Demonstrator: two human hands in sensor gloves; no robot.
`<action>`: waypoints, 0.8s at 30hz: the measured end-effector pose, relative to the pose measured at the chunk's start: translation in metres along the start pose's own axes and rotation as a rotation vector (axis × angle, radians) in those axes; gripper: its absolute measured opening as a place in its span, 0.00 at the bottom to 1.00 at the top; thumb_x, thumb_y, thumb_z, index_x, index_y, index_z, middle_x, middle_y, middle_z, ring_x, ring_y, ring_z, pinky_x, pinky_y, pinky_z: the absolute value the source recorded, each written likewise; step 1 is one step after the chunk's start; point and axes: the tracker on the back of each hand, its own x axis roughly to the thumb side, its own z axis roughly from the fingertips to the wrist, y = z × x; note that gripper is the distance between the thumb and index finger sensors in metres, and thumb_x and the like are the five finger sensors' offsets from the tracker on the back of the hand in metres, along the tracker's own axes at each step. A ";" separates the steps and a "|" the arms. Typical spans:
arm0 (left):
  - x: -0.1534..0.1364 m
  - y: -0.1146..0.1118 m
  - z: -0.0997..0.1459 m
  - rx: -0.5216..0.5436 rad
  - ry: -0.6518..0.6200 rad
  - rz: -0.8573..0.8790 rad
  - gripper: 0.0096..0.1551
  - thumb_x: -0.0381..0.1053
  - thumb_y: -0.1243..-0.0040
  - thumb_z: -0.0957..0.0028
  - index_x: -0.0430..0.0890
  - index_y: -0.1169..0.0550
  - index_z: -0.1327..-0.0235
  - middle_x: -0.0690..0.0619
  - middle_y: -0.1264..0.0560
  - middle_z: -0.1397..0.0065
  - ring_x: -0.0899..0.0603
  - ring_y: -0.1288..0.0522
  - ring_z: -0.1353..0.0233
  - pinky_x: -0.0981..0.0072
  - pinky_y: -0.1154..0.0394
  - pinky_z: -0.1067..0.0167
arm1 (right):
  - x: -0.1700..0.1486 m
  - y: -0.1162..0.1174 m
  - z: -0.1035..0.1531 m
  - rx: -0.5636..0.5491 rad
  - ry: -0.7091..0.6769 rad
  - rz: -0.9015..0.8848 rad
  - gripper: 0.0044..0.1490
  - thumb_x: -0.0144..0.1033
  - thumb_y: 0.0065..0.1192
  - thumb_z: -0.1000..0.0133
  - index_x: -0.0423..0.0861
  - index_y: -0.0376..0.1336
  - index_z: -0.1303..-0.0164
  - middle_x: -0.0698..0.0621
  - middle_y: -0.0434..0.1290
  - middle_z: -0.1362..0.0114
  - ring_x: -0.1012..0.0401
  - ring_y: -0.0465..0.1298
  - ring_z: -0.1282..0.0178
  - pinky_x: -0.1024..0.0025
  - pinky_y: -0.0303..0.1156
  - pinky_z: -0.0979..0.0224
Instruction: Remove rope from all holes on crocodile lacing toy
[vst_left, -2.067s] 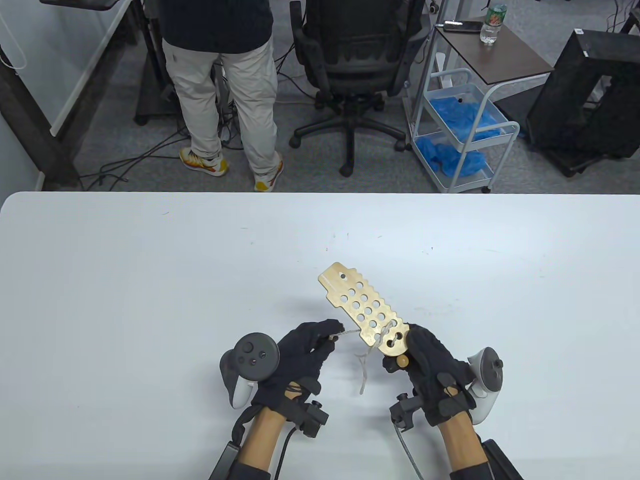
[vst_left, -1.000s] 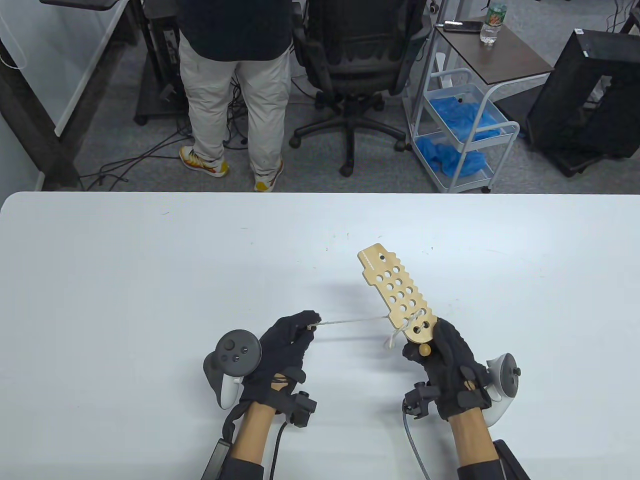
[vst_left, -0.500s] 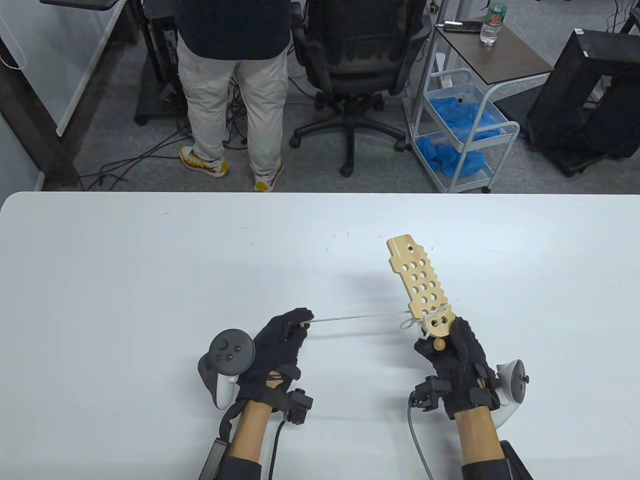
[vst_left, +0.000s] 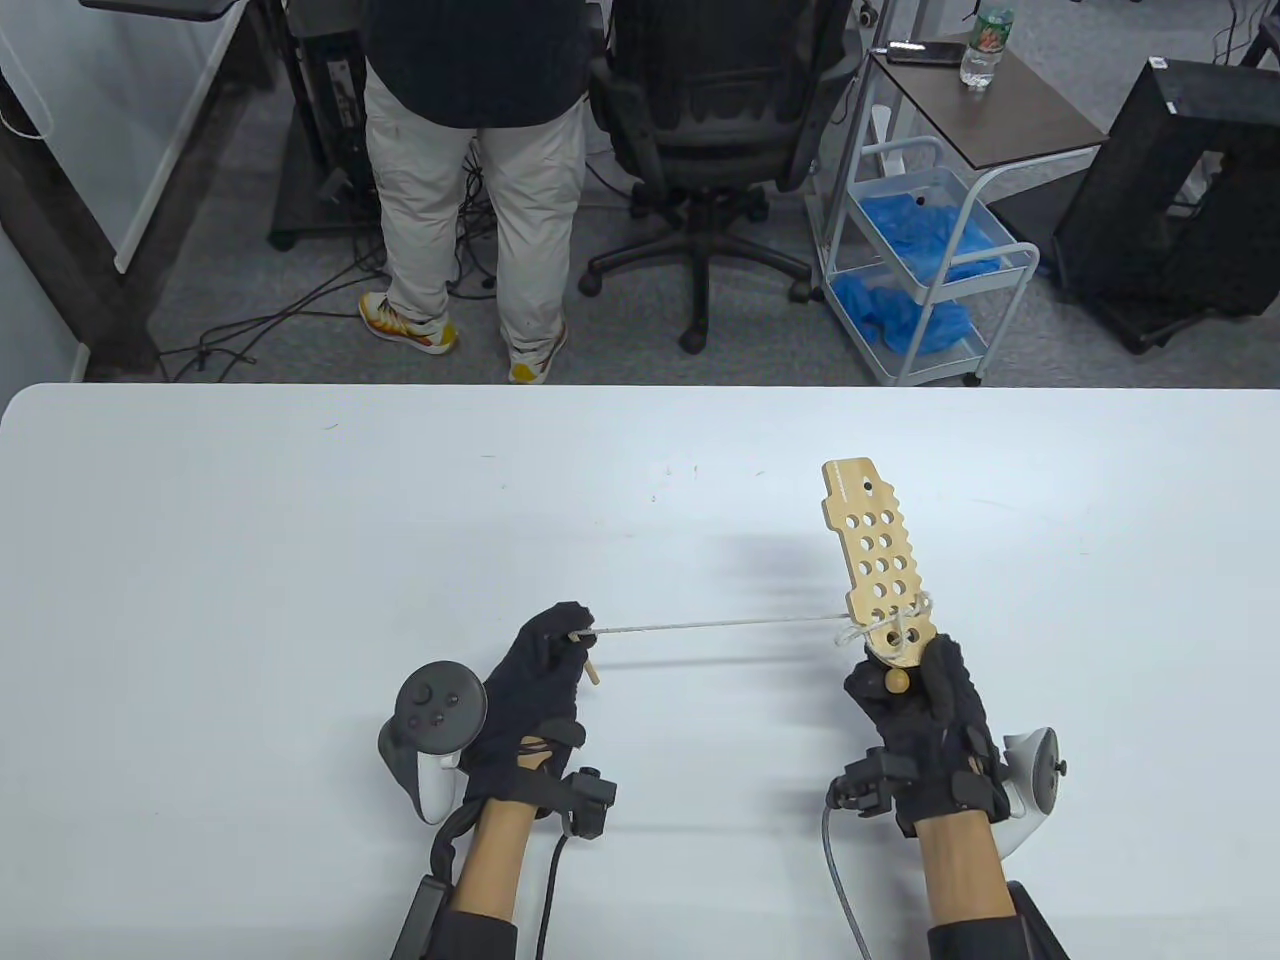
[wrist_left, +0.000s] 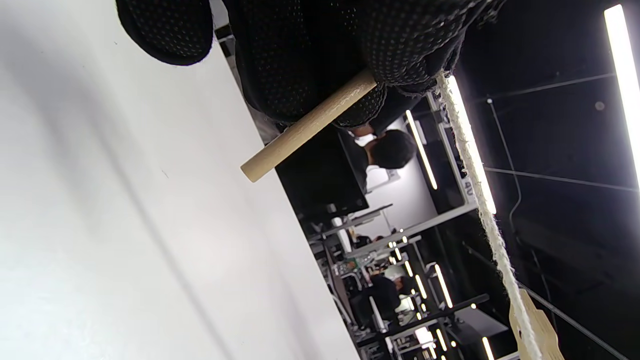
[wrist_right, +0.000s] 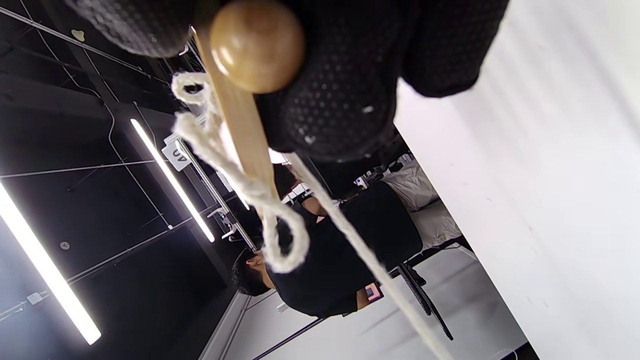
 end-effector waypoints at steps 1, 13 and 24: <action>-0.001 0.001 0.000 0.004 0.004 0.002 0.26 0.51 0.39 0.45 0.69 0.27 0.33 0.56 0.21 0.32 0.47 0.22 0.36 0.38 0.29 0.32 | 0.000 -0.001 0.000 -0.006 0.000 -0.003 0.32 0.48 0.60 0.46 0.40 0.65 0.40 0.41 0.79 0.45 0.53 0.83 0.55 0.46 0.74 0.39; -0.009 0.009 -0.001 0.044 0.056 0.049 0.25 0.52 0.41 0.44 0.68 0.29 0.32 0.57 0.21 0.32 0.47 0.21 0.36 0.39 0.29 0.32 | 0.000 -0.008 0.000 -0.049 0.004 -0.034 0.31 0.48 0.60 0.45 0.40 0.64 0.39 0.42 0.79 0.44 0.53 0.83 0.54 0.47 0.73 0.38; -0.014 0.015 -0.001 0.085 0.087 0.097 0.25 0.52 0.42 0.43 0.68 0.29 0.32 0.57 0.20 0.33 0.48 0.21 0.37 0.40 0.28 0.32 | 0.001 -0.008 0.001 -0.061 0.005 -0.042 0.31 0.49 0.60 0.45 0.41 0.65 0.39 0.42 0.79 0.44 0.54 0.83 0.53 0.47 0.74 0.38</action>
